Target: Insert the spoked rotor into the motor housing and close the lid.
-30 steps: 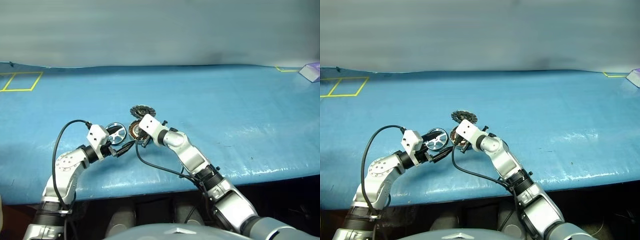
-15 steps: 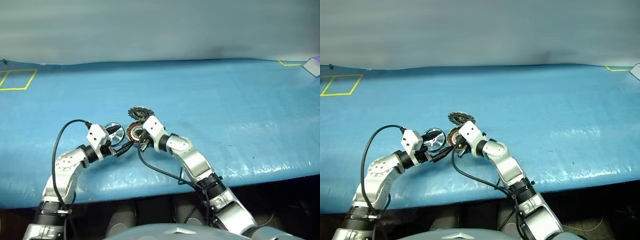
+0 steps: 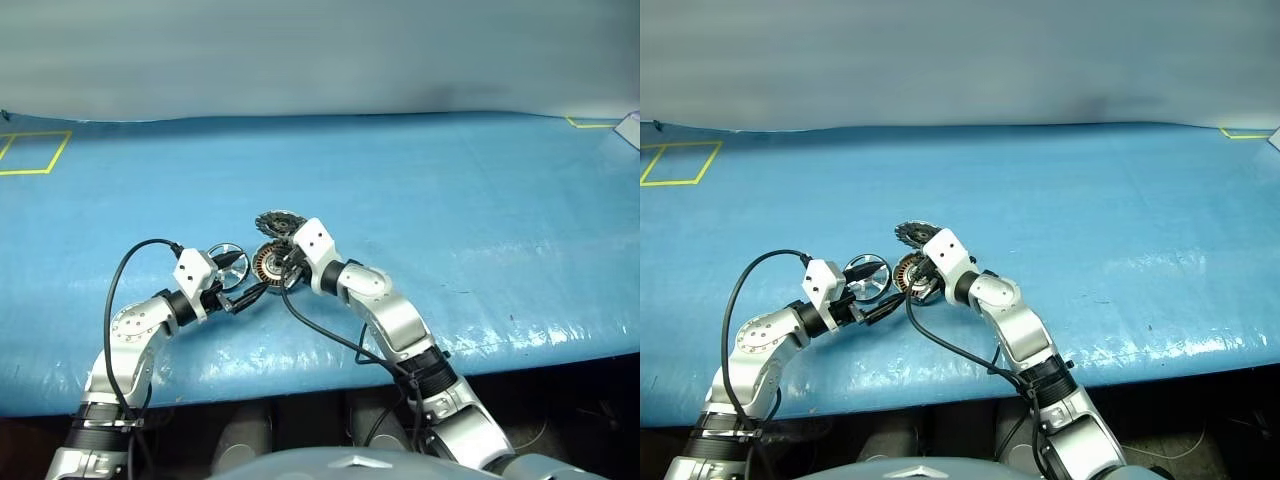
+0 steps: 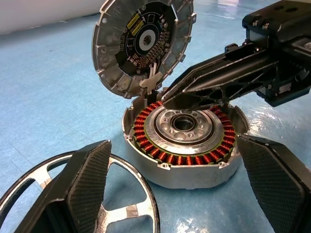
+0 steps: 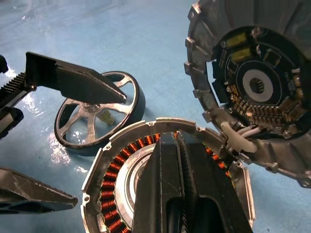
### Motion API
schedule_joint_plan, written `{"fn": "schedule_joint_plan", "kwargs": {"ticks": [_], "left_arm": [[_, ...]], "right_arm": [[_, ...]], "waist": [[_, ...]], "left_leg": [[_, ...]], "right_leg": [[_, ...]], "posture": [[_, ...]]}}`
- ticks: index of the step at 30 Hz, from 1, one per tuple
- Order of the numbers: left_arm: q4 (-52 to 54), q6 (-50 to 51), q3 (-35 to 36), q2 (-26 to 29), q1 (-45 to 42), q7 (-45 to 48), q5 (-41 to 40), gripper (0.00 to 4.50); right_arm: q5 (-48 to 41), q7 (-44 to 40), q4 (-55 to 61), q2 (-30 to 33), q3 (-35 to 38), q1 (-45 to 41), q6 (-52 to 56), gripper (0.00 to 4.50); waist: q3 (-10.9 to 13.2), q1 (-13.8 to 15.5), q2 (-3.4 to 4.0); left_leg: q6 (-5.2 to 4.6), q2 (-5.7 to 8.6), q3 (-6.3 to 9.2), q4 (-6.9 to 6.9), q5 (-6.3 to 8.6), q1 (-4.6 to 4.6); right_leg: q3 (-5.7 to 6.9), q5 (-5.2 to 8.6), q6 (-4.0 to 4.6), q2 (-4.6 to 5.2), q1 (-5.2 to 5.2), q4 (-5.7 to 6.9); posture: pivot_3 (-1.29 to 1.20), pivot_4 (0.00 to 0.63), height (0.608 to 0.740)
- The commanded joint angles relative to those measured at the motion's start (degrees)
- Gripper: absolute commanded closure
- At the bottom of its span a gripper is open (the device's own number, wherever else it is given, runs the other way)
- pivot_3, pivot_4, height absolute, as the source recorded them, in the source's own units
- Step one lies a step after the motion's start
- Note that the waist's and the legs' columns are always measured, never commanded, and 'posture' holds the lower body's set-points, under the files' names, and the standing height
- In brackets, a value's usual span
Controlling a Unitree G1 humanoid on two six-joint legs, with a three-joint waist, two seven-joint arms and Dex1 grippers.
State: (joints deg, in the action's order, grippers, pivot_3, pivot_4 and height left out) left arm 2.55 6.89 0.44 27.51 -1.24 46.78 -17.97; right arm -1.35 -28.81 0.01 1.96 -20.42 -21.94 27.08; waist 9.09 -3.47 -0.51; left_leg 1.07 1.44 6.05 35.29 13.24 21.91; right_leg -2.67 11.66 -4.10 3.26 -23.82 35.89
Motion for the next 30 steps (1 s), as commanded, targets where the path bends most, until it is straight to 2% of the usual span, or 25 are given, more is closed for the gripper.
{"fn": "schedule_joint_plan", "kwargs": {"ticks": [1, 30], "left_arm": [[0.7, -0.5, 0.8, 0.5, 0.0, 0.4, -0.3, 0.0], [0.7, -0.5, 0.9, 0.7, -0.3, 0.0, 0.0, 0.0]], "right_arm": [[0.1, -0.1, 3.4, 0.5, -0.7, -0.2, 0.8, 4.39], [3.2, 1.3, -1.7, 2.6, -3.6, 0.4, 1.8, 4.39]], "waist": [[0.0, 0.0, 0.0], [0.0, 0.0, 0.0]], "left_leg": [[0.0, 0.0, 0.0, 0.01, 0.0, 0.0], [0.0, 0.0, -0.01, 0.28, 0.0, -0.01]], "right_leg": [[0.0, 0.0, 0.0, 0.0, 0.01, 0.0], [0.0, -0.06, -0.1, -0.01, 0.12, 0.07]], "posture": [[0.0, 0.15, 0.74], [0.0, 0.15, 0.74]]}}
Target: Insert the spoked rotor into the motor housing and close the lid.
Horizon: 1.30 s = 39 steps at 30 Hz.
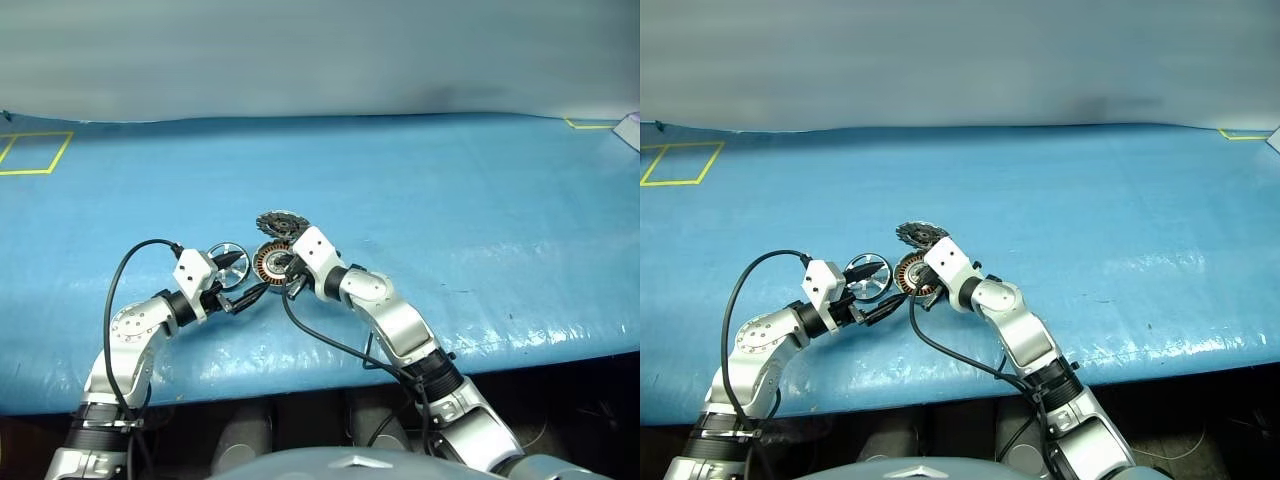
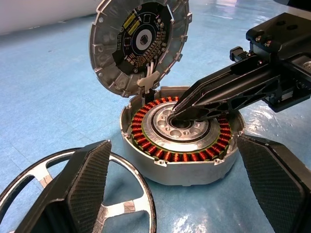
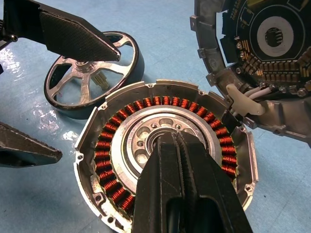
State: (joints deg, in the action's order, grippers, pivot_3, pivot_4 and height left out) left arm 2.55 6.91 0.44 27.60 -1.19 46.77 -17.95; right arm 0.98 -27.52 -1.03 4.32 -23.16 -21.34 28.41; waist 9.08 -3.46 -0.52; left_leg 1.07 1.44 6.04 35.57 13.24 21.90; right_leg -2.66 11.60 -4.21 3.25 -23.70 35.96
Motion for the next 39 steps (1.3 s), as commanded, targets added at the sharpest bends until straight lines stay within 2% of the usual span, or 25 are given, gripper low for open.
{"fn": "schedule_joint_plan", "kwargs": {"ticks": [1, 6, 19, 35, 39], "left_arm": [[0.8, -0.5, 0.9, 0.6, -0.3, 0.0, 0.0, 0.0], [1.1, -0.4, 1.0, 0.6, 0.1, -0.2, -0.1, 0.0], [2.0, 0.4, 1.7, 2.0, 0.0, 0.3, -0.7, 0.0], [2.5, 5.8, 5.1, 3.6, -0.8, -0.8, -3.7, 0.0], [2.6, 7.2, 6.2, 4.1, -1.0, -1.3, -4.1, 0.9]], "right_arm": [[1.4, 0.2, -1.1, 0.5, -1.1, -0.3, 0.7, 4.39], [2.2, 0.8, -1.8, 0.7, -0.9, -0.8, 0.1, 4.39], [-4.9, -1.1, 7.8, -1.6, 3.1, -0.2, 1.3, 4.39], [-6.1, -1.6, 14.1, 1.9, 3.0, 5.3, 3.2, 4.39], [-6.1, -1.2, 14.0, 1.7, 2.9, 5.9, 3.2, 4.5]], "waist": [[0.0, 0.0, 0.0], [0.0, 0.0, 0.0], [0.0, 0.0, 0.0], [0.0, 0.0, 0.0], [0.0, 0.0, 0.0]], "left_leg": [[0.0, 0.0, 0.0, 0.01, 0.0, 0.0], [0.0, 0.0, 0.0, 0.05, 0.0, -0.08], [0.0, 0.0, 0.01, 0.04, 0.0, -0.05], [0.0, -0.01, 0.0, 0.06, 0.0, -0.05], [0.0, 0.0, -0.01, 0.06, 0.0, -0.05]], "right_leg": [[0.0, 0.0, 0.0, 0.0, 0.0, 0.01], [0.0, -0.01, -0.01, -0.01, 0.08, 0.04], [-0.01, -0.03, -0.03, -0.01, 0.05, 0.04], [-0.01, -0.03, -0.03, -0.02, 0.05, 0.05], [-0.01, -0.03, -0.04, -0.01, 0.06, 0.04]], "posture": [[0.0, 0.15, 0.74], [0.0, 0.15, 0.74], [0.0, 0.15, 0.74], [0.0, 0.15, 0.74], [0.0, 0.15, 0.74]]}}
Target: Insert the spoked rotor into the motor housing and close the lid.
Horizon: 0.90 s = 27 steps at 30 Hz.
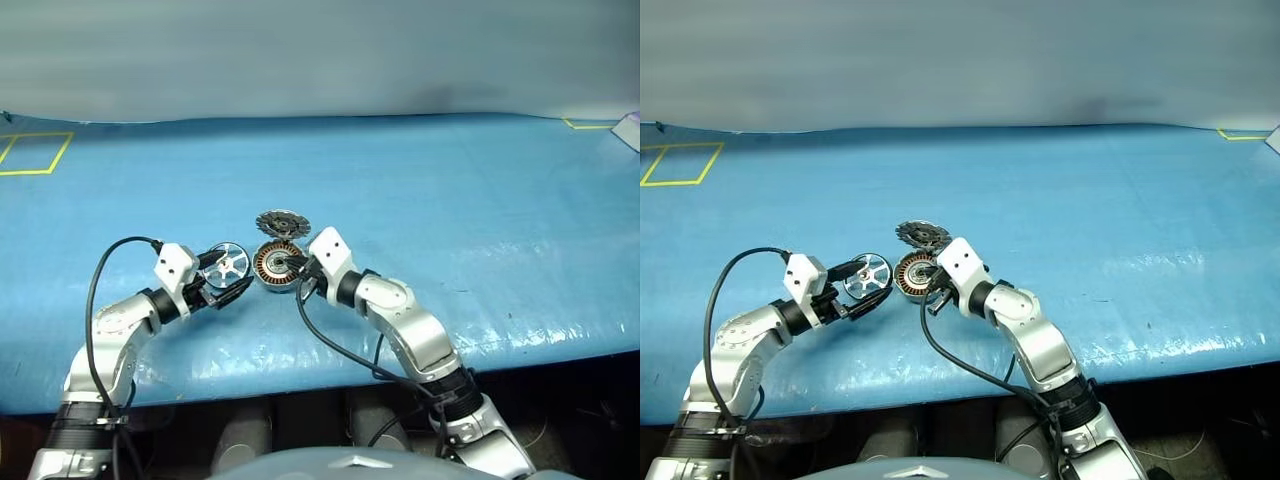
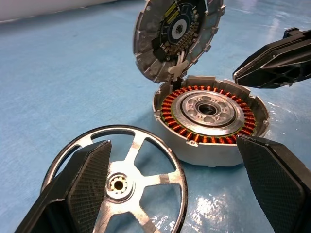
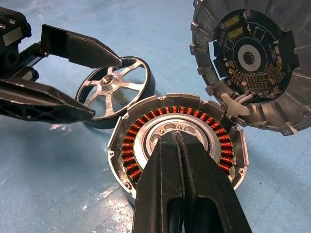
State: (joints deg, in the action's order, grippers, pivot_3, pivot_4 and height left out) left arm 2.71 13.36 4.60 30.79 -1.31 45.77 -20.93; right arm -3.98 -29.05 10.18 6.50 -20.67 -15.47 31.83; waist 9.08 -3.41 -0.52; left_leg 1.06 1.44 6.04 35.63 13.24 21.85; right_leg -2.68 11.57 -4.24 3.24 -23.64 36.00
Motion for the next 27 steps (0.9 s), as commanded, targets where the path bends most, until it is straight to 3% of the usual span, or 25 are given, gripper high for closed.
{"fn": "schedule_joint_plan", "kwargs": {"ticks": [1, 21, 25, 27], "left_arm": [[2.5, 1.1, 2.1, 1.0, -0.8, -0.5, -1.1, 0.9], [0.4, 5.5, -0.1, 0.7, -1.1, -6.6, 4.7, 0.9], [0.3, 5.5, -0.3, 0.8, -1.2, -7.1, 5.3, 1.84], [0.0, 5.4, -0.5, 0.8, -1.3, -7.0, 5.4, 1.84]], "right_arm": [[-1.1, 0.4, 2.7, -0.5, 0.3, 0.0, -0.3, 4.5], [-1.2, 1.7, 1.5, -1.2, 0.2, 0.2, -0.4, 4.5], [-1.1, 2.0, 1.4, -1.4, 0.3, 0.1, -0.5, 4.5], [-1.1, 2.1, 1.3, -1.4, 0.3, 0.1, -0.6, 4.5]], "waist": [[0.0, 0.0, 0.0], [0.0, 0.0, 0.0], [0.0, 0.0, 0.0], [0.0, 0.0, 0.0]], "left_leg": [[0.0, 0.0, -0.01, 0.0, 0.0, 0.0], [0.0, 0.0, 0.0, 0.02, 0.0, 0.0], [0.0, 0.0, 0.0, 0.04, 0.0, 0.0], [0.0, 0.01, 0.0, 0.05, 0.0, 0.0]], "right_leg": [[0.0, 0.0, 0.0, 0.0, 0.0, 0.0], [0.0, -0.01, -0.01, 0.0, 0.0, 0.02], [-0.01, -0.02, -0.02, 0.0, 0.01, 0.02], [0.0, -0.02, -0.03, 0.0, 0.02, 0.02]], "posture": [[0.0, 0.15, 0.74], [0.0, 0.15, 0.74], [0.0, 0.15, 0.74], [0.0, 0.15, 0.74]]}}
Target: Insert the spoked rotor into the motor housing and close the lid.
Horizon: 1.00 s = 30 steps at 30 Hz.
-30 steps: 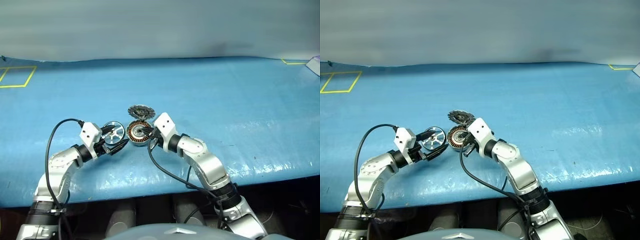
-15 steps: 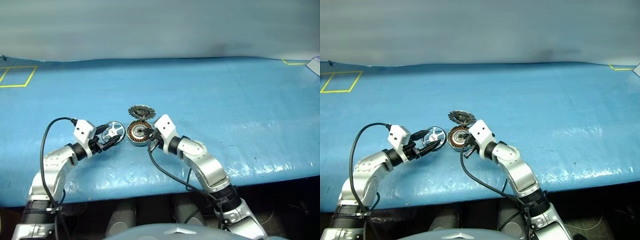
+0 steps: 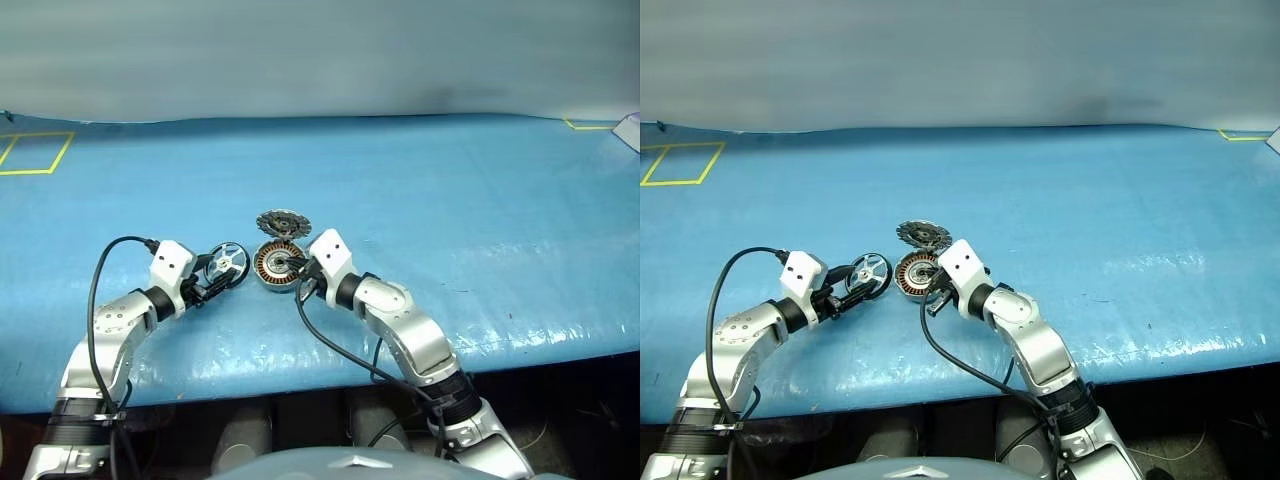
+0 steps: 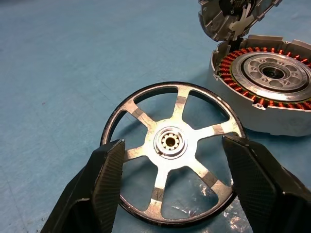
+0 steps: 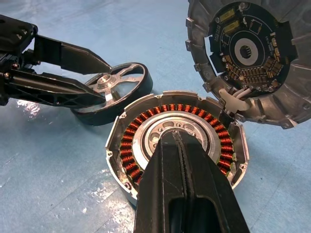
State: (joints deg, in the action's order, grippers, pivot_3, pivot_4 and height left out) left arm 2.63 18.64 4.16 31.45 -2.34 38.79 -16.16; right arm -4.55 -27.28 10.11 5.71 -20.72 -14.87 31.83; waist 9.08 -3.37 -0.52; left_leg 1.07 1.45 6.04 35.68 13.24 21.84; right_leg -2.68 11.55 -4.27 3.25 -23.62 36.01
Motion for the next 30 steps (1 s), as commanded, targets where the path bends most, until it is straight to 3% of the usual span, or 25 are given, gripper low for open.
{"fn": "schedule_joint_plan", "kwargs": {"ticks": [1, 3, 6, 21, 24, 30], "left_arm": [[0.0, 0.1, -0.1, 0.1, -0.4, 0.0, 0.6, 1.84], [-0.2, 0.1, 0.0, -0.1, -0.5, 0.0, 0.4, 1.84], [-0.4, -0.2, -0.2, -0.1, -0.6, -0.4, 1.0, 2.64], [0.5, 0.8, 0.2, 0.1, 0.6, -0.6, 0.9, 2.64], [0.3, 1.3, 0.9, -0.2, 0.4, -1.5, 0.5, 3.15], [-2.0, -1.1, 1.5, -0.4, -0.1, -0.4, -0.5, 3.16]], "right_arm": [[-0.6, 0.5, 1.4, -0.5, 0.3, -0.5, -0.6, 4.5], [-0.6, 0.6, 1.4, -0.5, 0.3, -0.4, -0.7, 4.5], [-0.6, 0.8, 1.4, -0.5, 0.3, -0.5, -0.8, 4.5], [-0.7, 1.7, 1.3, -0.5, 0.6, -0.6, -1.2, 4.5], [-0.9, 1.6, 1.0, -0.6, 0.8, -0.6, -1.6, 4.5], [-1.1, 2.1, 1.7, -0.9, 1.1, -0.6, -1.0, 4.5]], "waist": [[0.0, 0.0, 0.0], [0.0, 0.0, 0.0], [0.0, 0.0, 0.0], [0.0, 0.0, 0.0], [0.0, 0.0, 0.0], [0.0, -0.1, 0.0]], "left_leg": [[0.0, 0.0, 0.01, 0.01, 0.0, 0.0], [0.0, 0.0, 0.0, 0.03, 0.0, 0.0], [0.0, 0.0, 0.0, 0.05, 0.0, 0.0], [0.0, 0.0, 0.0, 0.13, 0.0, 0.0], [0.0, 0.0, 0.0, 0.13, 0.0, 0.0], [0.0, 0.0, 0.0, 0.17, 0.0, -0.02]], "right_leg": [[0.0, 0.0, 0.0, 0.0, 0.0, 0.0], [0.0, -0.01, -0.01, 0.0, 0.01, 0.01], [0.0, -0.01, -0.01, 0.0, 0.01, 0.02], [0.0, -0.03, -0.03, 0.0, 0.04, 0.04], [-0.01, -0.03, -0.03, 0.0, 0.04, 0.04], [-0.01, -0.03, -0.03, -0.01, 0.05, 0.09]], "posture": [[0.0, 0.15, 0.74], [0.0, 0.15, 0.74], [0.0, 0.15, 0.74], [0.0, 0.15, 0.74], [0.0, 0.15, 0.74], [0.0, 0.15, 0.74]]}}
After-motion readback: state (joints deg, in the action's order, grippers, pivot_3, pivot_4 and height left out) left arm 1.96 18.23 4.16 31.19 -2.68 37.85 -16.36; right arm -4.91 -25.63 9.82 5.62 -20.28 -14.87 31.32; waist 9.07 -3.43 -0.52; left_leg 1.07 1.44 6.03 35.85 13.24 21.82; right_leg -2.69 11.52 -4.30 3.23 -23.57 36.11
